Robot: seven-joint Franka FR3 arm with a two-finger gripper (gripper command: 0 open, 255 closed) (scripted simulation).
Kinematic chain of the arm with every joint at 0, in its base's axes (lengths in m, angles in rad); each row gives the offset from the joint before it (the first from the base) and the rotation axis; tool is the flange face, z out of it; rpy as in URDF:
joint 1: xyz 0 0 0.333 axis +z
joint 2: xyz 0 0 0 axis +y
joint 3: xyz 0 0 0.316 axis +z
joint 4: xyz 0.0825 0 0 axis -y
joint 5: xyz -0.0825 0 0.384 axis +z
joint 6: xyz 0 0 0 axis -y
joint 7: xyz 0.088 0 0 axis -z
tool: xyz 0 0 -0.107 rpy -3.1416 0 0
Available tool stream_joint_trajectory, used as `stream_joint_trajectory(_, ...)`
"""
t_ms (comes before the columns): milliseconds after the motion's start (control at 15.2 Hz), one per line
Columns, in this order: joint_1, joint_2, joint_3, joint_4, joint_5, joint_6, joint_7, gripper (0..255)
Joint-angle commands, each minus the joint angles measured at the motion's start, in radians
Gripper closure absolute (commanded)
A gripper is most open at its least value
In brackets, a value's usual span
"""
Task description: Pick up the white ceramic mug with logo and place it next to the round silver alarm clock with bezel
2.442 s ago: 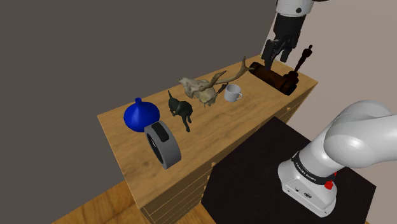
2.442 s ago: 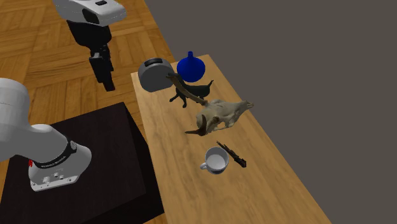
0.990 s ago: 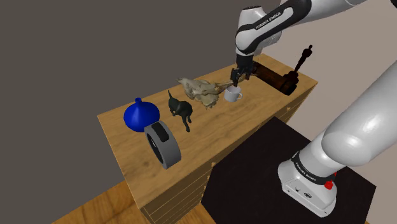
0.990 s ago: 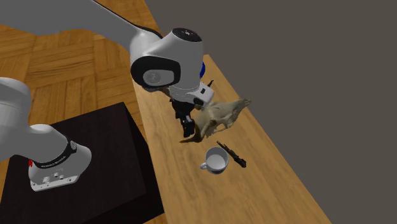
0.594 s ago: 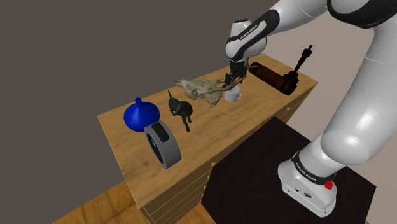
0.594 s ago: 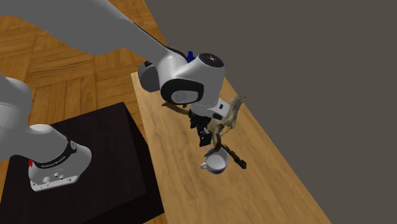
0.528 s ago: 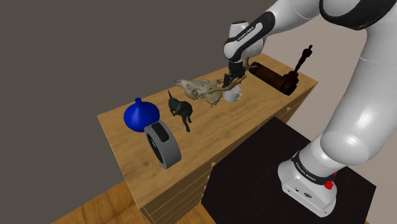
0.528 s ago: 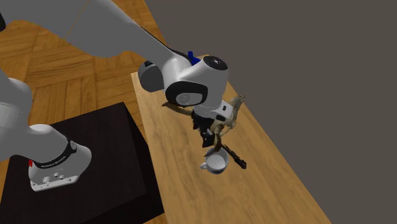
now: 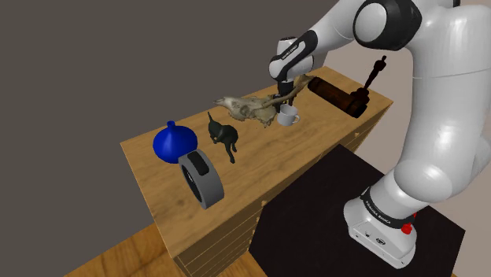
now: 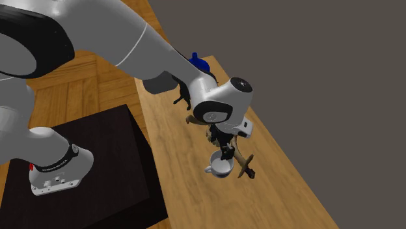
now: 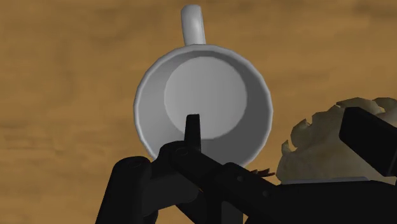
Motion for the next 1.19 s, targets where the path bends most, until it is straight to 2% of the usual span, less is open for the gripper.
stream_joint_trajectory(0,0.000,0.044,0.007,-0.002,0.002,0.055,-0.003,0)
stream_joint_trajectory(330,-0.010,0.096,0.013,-0.004,0.004,0.110,-0.004,0)
stream_joint_trajectory(858,-0.017,0.096,0.020,-0.004,-0.004,0.109,0.001,0)
stream_joint_trajectory(924,-0.012,0.087,0.021,-0.019,-0.004,0.115,0.006,255)
stream_joint_trajectory(1056,-0.008,0.108,0.025,0.005,-0.002,0.110,0.012,255)
stream_joint_trajectory(1122,-0.015,0.125,0.024,-0.005,-0.002,0.137,0.005,255)
